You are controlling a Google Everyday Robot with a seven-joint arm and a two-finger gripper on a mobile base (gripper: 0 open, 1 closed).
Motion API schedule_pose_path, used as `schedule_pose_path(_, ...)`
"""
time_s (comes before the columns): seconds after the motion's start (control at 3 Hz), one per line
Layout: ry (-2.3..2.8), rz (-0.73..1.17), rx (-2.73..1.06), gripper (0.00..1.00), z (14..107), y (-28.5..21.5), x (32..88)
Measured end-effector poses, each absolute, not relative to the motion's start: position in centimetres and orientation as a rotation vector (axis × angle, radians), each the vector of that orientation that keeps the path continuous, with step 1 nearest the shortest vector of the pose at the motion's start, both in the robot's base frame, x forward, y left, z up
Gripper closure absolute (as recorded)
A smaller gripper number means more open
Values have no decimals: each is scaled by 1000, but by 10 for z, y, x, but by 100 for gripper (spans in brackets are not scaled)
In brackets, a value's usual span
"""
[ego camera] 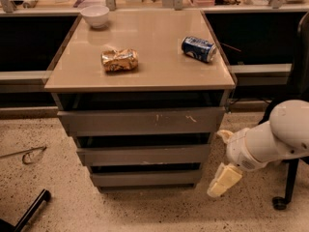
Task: Open middle drawer
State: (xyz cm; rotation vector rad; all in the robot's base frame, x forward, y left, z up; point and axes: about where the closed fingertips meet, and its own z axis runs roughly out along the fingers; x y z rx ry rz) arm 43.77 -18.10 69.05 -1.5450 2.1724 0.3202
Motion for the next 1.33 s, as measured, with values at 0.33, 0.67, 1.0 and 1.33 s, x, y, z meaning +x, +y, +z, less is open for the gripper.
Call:
schedule_pose_path(0.33, 2067, 364, -1626, 0, 653, -140, 457)
schedule_pose_path(0.67, 1966, 418, -1655, 0, 612, -105, 474)
schedule_pose_path(1.0, 1963, 435, -1655, 0, 605, -103, 477)
schedule_pose_path(1.33, 1907, 427, -1621, 0, 577, -100, 500)
